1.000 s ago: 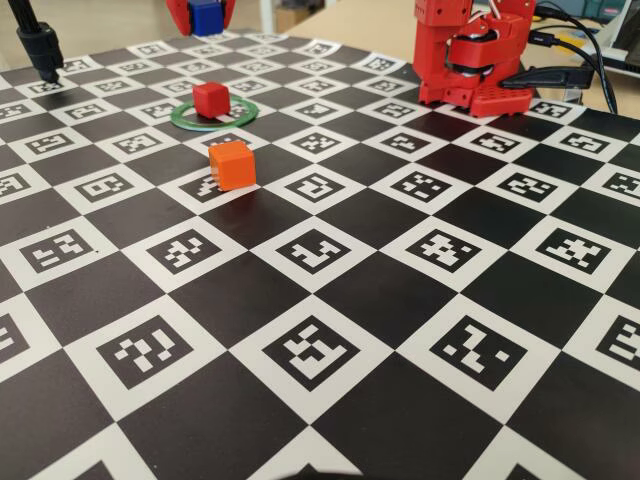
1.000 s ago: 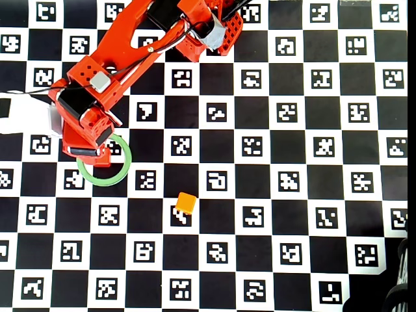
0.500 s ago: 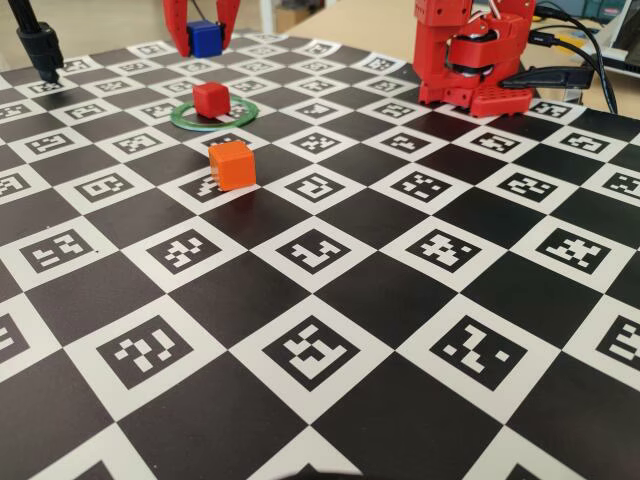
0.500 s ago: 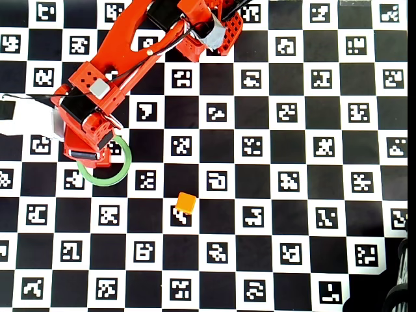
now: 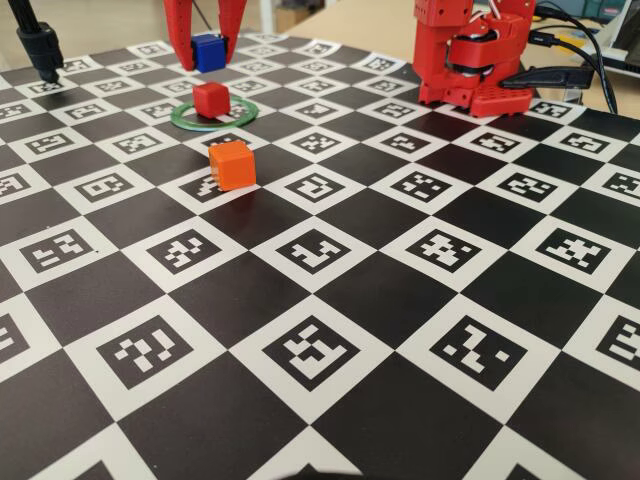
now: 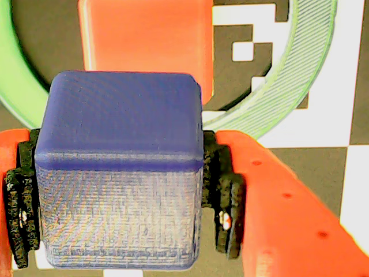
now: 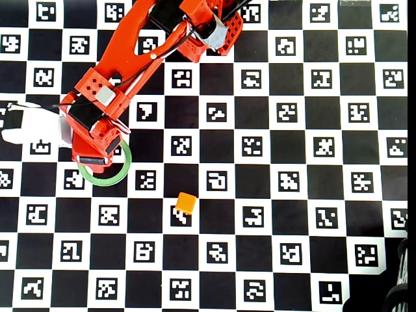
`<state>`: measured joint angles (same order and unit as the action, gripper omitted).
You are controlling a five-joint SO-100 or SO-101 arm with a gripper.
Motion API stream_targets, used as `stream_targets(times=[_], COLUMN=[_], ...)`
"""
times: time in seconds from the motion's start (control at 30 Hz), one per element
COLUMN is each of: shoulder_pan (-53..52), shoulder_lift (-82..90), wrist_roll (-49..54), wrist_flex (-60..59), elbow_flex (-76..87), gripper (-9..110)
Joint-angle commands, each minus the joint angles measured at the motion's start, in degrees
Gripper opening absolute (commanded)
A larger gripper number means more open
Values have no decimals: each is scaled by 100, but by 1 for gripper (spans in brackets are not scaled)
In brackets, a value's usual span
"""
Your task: Grab the red cube then put it in the green circle then put the blue cube on top and finally the orange cube on top
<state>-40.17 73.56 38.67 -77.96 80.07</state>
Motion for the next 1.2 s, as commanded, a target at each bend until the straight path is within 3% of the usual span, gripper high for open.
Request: stream_targets(times=[0.0,1.17], shoulder_pan=[79,-343], shoulder_lift=[809,1011], wrist_roll=[62,352], wrist_flex=[9,229], elbow_flex=[-53,316], gripper=[1,1])
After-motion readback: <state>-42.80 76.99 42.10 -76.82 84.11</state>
